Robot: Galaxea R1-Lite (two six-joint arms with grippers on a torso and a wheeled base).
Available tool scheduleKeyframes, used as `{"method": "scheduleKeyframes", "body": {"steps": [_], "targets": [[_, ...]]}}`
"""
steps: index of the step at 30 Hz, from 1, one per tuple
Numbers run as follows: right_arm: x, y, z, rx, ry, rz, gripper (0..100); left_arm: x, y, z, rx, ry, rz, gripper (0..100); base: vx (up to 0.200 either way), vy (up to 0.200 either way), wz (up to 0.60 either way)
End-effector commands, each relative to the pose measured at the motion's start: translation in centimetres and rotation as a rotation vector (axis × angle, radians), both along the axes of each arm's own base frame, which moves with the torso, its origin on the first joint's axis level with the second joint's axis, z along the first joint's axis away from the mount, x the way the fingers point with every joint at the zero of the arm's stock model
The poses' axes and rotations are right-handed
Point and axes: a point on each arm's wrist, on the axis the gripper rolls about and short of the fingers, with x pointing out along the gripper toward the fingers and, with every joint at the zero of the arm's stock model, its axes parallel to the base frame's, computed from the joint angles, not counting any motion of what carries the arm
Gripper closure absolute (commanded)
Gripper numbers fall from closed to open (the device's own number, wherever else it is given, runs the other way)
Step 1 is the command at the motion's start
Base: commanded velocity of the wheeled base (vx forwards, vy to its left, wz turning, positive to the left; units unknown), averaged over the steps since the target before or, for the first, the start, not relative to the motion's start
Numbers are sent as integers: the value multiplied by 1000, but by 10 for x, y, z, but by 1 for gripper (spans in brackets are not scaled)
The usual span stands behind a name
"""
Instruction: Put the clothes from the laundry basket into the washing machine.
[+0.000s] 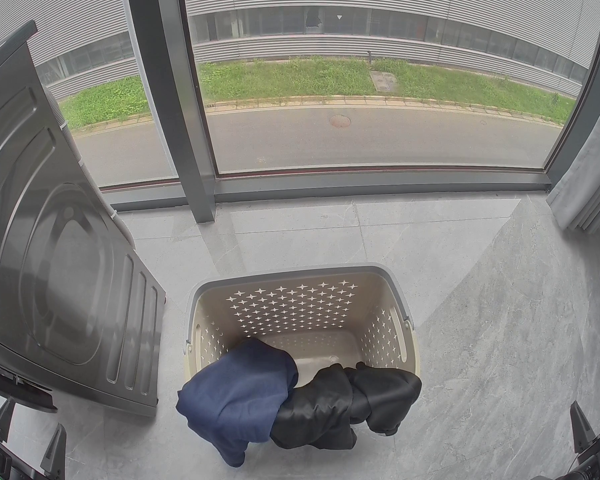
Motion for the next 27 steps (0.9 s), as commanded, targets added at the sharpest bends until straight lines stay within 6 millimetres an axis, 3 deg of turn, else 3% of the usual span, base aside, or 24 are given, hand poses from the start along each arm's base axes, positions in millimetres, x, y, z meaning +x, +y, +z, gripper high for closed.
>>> {"method": "scheduleKeyframes", "body": {"steps": [1,6,12,22,27], "targets": [[0,0,-5,0,1,1,0,0,0,-5,0,0,1,0,0,0,0],[0,0,-5,-1,1,1,0,0,0,-5,-2,0,1,0,200,0,0],[0,0,-5,-1,1,1,0,0,0,-5,1,-2,0,0,0,0,0],[0,0,-5,-1,1,1,0,0,0,-5,1,0,0,0,200,0,0],[0,0,-5,0,1,2,0,0,0,-5,1,0,0,0,0,0,0]]}}
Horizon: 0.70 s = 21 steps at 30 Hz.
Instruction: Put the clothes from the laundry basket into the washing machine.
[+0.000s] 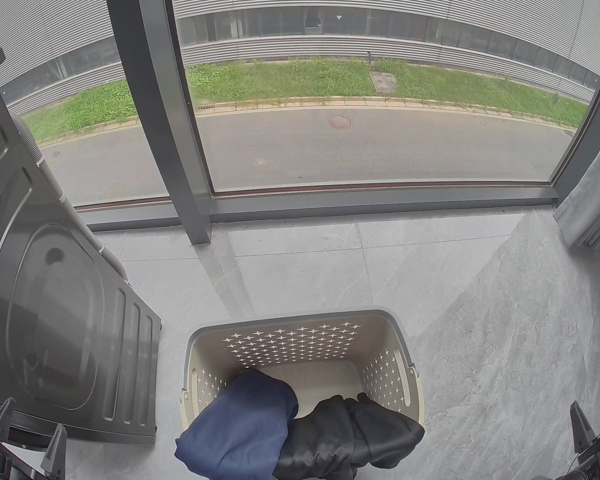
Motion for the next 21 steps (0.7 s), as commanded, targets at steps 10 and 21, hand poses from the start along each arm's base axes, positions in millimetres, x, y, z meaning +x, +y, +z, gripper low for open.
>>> {"method": "scheduleKeyframes", "body": {"steps": [10,21], "targets": [[0,0,-5,0,1,2,0,0,0,-5,-1,0,2,0,120,0,0],[0,0,-5,-1,1,2,0,0,0,-5,1,0,0,0,36,0,0]]}}
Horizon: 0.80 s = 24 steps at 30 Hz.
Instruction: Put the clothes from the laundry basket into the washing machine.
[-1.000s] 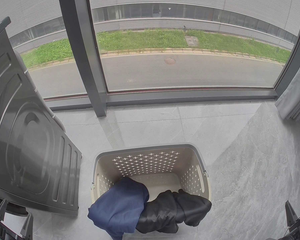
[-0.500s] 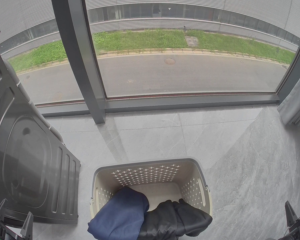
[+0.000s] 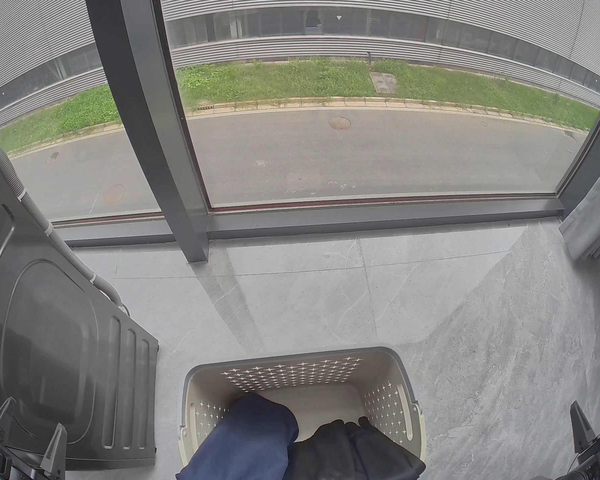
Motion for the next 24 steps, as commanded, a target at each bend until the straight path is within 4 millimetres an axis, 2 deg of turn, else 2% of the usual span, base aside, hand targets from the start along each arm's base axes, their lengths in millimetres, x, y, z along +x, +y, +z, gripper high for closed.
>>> {"method": "scheduleKeyframes", "body": {"steps": [1,10,16,24], "targets": [[0,0,-5,0,1,2,0,0,0,-5,0,0,0,0,0,0,0],[0,0,-5,-1,-1,1,0,0,0,-5,-2,0,0,0,0,0,0],[0,0,-5,-1,1,2,0,0,0,-5,0,0,0,0,200,0,0],[0,0,-5,-1,1,2,0,0,0,-5,0,0,0,0,0,0,0]]}}
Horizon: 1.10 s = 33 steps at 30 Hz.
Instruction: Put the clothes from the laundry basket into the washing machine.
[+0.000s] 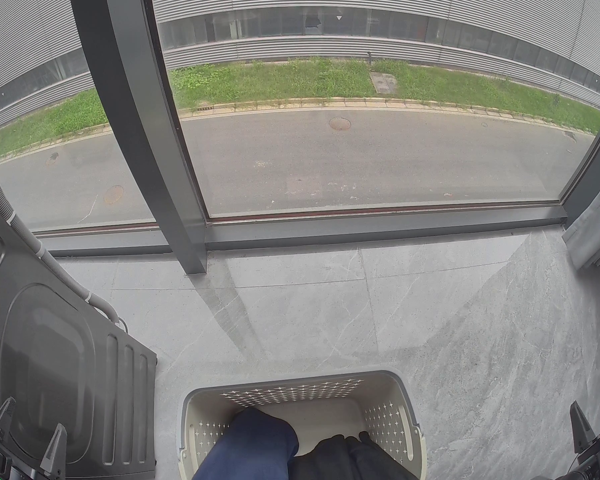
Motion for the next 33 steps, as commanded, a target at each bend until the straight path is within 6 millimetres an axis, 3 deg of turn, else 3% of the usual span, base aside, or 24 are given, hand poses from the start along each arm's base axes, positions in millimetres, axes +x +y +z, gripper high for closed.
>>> {"method": "scheduleKeyframes", "body": {"steps": [1,33], "targets": [[0,0,-5,-1,1,2,0,0,0,-5,0,-2,0,0,0,0,0],[0,0,-5,2,1,-2,0,0,0,-5,-5,-2,0,0,0,0,0]]}}
